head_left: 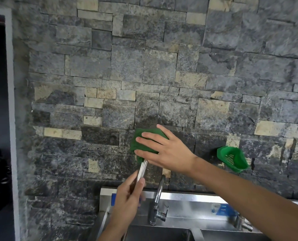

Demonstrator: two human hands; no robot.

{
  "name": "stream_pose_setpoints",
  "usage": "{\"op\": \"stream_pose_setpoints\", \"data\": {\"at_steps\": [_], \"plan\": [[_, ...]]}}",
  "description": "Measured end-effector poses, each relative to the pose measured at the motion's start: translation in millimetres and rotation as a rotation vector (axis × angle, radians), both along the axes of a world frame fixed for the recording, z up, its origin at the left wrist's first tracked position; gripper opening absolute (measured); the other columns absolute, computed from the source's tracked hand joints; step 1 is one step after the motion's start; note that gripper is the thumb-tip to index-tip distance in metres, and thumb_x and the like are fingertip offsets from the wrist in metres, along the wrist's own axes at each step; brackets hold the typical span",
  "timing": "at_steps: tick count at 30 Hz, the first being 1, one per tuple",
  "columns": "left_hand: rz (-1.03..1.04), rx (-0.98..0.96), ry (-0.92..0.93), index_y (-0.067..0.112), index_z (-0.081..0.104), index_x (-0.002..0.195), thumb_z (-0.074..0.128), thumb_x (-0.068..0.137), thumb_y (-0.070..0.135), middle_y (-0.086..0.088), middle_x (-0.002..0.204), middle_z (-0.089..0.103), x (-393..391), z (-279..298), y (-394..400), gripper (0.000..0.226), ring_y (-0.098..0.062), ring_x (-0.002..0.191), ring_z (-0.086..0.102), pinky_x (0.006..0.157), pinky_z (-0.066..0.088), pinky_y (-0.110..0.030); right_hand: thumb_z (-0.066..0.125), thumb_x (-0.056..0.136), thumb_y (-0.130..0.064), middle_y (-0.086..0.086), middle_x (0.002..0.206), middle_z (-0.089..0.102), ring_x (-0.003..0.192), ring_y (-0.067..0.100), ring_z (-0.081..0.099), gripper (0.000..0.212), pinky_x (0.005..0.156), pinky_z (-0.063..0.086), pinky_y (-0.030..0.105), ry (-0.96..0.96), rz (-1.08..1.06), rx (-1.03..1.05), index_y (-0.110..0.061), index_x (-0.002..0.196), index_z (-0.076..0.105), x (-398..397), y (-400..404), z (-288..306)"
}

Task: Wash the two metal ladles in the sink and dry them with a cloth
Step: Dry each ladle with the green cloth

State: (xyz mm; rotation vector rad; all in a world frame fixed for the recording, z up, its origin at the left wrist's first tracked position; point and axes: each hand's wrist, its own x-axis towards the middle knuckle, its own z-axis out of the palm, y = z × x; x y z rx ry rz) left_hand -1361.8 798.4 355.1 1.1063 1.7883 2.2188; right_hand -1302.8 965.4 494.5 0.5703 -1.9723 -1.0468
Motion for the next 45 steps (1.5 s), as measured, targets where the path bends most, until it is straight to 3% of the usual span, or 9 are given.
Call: {"op": "stream_pose_setpoints", "data": {"at_steps": [3,9,15,17,24,26,32,40,45], "plan": [[-0.022,0.055,0.02,0.014,0.063,0.102,0.054,0.101,0.01,-0.006,0.058,0.046,-1.9,13.3,6.1,0.009,-0.008,0.044,0.04,0.044,0.034,-0.018,0.056,0.104,-0.027,0.002,0.148,0.058,0.14,0.023,0.05,0.033,0.12,0.032,0.055,-0.003,0.005,0.055,-0.031,0.135,0.063,-3.8,0.5,3.3],[0.088,0.081,0.19,0.018,0.063,0.084,0.057,0.097,0.038,0.004,0.057,0.039,-1.7,19.8,9.0,0.025,-0.012,0.053,0.035,0.052,0.03,-0.032,0.054,0.101,-0.042,0.001,0.147,0.058,0.139,0.027,0.051,0.036,0.117,0.033,0.058,0.042,0.01,0.003,-0.032,0.134,0.064,-2.0,-8.9,-1.0],[0.224,0.052,0.311,0.012,0.059,0.075,0.06,0.089,0.056,0.004,0.051,0.034,-7.8,-5.2,0.3,0.046,-0.003,0.048,0.032,0.048,0.026,-0.02,0.047,0.103,-0.044,-0.003,0.134,0.068,0.123,0.02,0.063,0.035,0.083,0.062,0.044,0.037,0.056,-0.454,-0.035,0.129,0.07,2.7,-4.6,15.7],[0.252,0.046,0.326,0.017,0.06,0.075,0.063,0.09,0.052,0.006,0.05,0.036,-9.5,-9.6,-1.5,0.039,-0.002,0.047,0.034,0.048,0.028,-0.021,0.049,0.103,-0.04,-0.003,0.137,0.066,0.128,0.018,0.059,0.035,0.085,0.063,0.042,-0.005,0.109,-0.565,-0.033,0.13,0.069,6.6,-7.3,10.8],[0.435,-0.015,0.372,0.026,0.067,0.102,0.051,0.094,0.052,0.011,0.054,0.055,-15.1,1.3,7.5,0.032,-0.006,0.045,0.045,0.047,0.03,-0.02,0.059,0.099,-0.038,0.002,0.149,0.057,0.143,0.023,0.048,0.03,0.117,0.039,0.049,-0.045,0.167,-0.167,-0.031,0.126,0.072,6.9,-30.1,-11.2],[0.435,-0.026,0.391,0.025,0.063,0.088,0.052,0.091,0.048,0.013,0.054,0.053,-15.0,3.6,8.4,0.025,-0.007,0.044,0.043,0.046,0.027,-0.019,0.054,0.1,-0.04,0.001,0.148,0.058,0.142,0.023,0.049,0.031,0.116,0.04,0.048,-0.021,0.132,-0.126,-0.032,0.126,0.071,2.7,-31.3,-10.4],[0.416,-0.041,0.506,0.031,0.038,0.069,0.052,0.094,0.056,0.01,0.051,0.044,-13.5,9.2,5.1,0.039,-0.008,0.041,0.037,0.044,0.024,-0.014,0.037,0.101,-0.051,-0.008,0.13,0.069,0.119,0.013,0.063,0.044,0.081,0.063,0.041,0.057,0.043,-0.829,-0.036,0.125,0.071,-3.6,-30.4,27.6],[0.406,0.06,0.58,0.023,0.054,0.097,0.043,0.101,0.044,0.011,0.064,0.05,-23.7,34.3,9.7,0.024,-0.008,0.051,0.047,0.049,0.038,-0.024,0.057,0.101,-0.038,0.002,0.139,0.064,0.135,0.021,0.055,0.031,0.106,0.051,0.042,0.157,0.128,-0.525,-0.028,0.126,0.073,1.4,-36.9,17.6],[0.565,0.06,0.635,0.013,0.056,0.098,0.048,0.103,0.03,0.009,0.083,0.05,-26.1,54.9,18.5,0.02,0.0,0.067,0.046,0.063,0.037,-0.008,0.057,0.103,-0.037,0.006,0.149,0.056,0.142,0.025,0.048,0.033,0.119,0.037,0.051,0.174,0.081,-0.371,-0.027,0.132,0.068,-1.1,-29.0,20.8]]}}
